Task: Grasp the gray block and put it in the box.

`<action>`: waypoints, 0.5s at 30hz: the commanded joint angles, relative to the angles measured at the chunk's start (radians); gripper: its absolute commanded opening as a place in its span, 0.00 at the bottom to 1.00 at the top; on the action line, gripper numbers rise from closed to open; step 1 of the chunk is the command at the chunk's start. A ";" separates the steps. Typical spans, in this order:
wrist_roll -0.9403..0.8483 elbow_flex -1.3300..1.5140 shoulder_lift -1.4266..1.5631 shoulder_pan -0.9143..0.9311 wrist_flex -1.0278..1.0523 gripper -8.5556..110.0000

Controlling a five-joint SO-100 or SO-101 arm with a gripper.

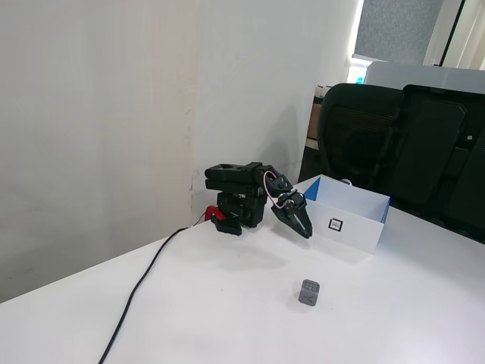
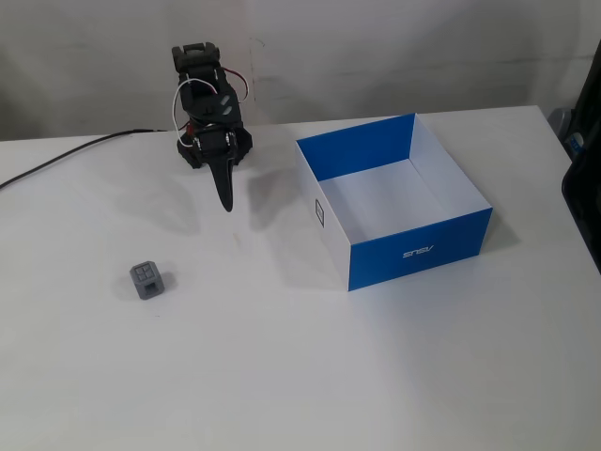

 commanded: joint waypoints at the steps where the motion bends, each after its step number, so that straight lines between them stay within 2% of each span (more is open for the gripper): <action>1: -0.009 0.061 0.021 0.015 0.002 0.07; 9: 0.005 0.061 0.021 -0.003 0.005 0.07; 15: 0.006 -0.015 0.021 -0.101 0.054 0.07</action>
